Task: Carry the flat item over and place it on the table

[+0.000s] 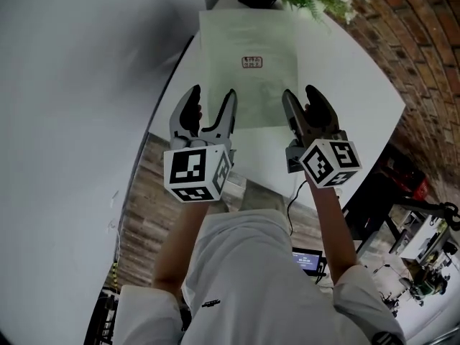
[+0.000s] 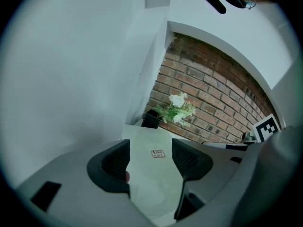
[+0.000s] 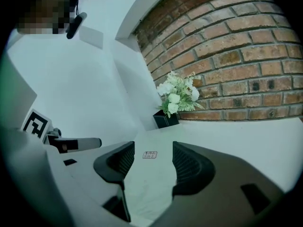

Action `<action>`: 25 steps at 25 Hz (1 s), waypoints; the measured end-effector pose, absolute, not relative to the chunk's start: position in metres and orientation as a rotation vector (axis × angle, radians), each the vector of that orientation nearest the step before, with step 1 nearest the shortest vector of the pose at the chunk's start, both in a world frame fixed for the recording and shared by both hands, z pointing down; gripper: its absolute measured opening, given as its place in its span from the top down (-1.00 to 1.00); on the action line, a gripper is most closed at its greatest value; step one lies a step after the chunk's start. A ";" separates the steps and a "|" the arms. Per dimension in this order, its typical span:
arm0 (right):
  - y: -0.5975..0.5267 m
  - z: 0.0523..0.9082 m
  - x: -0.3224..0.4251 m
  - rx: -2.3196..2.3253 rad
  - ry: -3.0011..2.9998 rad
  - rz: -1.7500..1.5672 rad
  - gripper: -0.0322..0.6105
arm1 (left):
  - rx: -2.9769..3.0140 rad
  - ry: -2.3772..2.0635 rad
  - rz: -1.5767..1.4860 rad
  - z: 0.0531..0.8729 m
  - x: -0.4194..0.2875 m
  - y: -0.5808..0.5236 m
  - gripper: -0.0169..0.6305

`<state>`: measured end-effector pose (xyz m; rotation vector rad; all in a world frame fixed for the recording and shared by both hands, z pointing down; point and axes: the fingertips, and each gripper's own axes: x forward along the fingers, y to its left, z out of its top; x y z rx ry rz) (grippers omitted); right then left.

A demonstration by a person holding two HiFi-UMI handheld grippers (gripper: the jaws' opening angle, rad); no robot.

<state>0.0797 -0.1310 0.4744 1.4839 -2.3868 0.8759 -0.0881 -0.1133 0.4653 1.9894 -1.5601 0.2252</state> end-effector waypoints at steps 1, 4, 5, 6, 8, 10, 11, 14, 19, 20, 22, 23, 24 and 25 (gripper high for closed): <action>-0.129 0.469 0.078 1.469 -2.397 0.887 0.04 | 2.001 -1.545 0.227 0.460 -0.087 -0.112 0.06; -0.123 0.451 0.075 1.460 -2.418 0.881 0.13 | 2.039 -1.505 0.236 0.446 -0.081 -0.107 0.10; -0.121 0.445 0.076 1.466 -2.424 0.867 0.17 | 2.053 -1.497 0.237 0.441 -0.080 -0.105 0.11; -0.119 0.439 0.075 1.471 -2.431 0.853 0.21 | 2.068 -1.490 0.238 0.435 -0.079 -0.103 0.12; -0.113 0.427 0.074 1.473 -2.449 0.841 0.28 | 2.093 -1.479 0.247 0.425 -0.079 -0.096 0.13; -0.105 0.415 0.074 1.472 -2.465 0.838 0.36 | 2.108 -1.461 0.253 0.416 -0.078 -0.088 0.14; -0.101 0.409 0.075 1.475 -2.469 0.833 0.40 | 2.113 -1.446 0.253 0.411 -0.076 -0.085 0.15; -0.087 0.393 0.082 1.490 -2.475 0.818 0.49 | 2.152 -1.399 0.263 0.395 -0.067 -0.073 0.16; -0.059 0.369 0.090 1.530 -2.474 0.781 0.55 | 2.239 -1.311 0.282 0.368 -0.052 -0.050 0.18; -0.053 0.363 0.092 1.540 -2.473 0.765 0.56 | 2.254 -1.293 0.282 0.363 -0.049 -0.045 0.18; -0.040 0.350 0.096 1.560 -2.471 0.735 0.57 | 2.285 -1.255 0.281 0.351 -0.043 -0.035 0.18; -0.034 0.343 0.098 1.571 -2.471 0.720 0.58 | 2.299 -1.237 0.282 0.345 -0.040 -0.030 0.19; -0.029 0.336 0.101 1.585 -2.471 0.708 0.59 | 2.312 -1.220 0.286 0.340 -0.036 -0.025 0.21; -0.023 0.329 0.103 1.599 -2.471 0.698 0.59 | 2.326 -1.203 0.293 0.335 -0.033 -0.020 0.23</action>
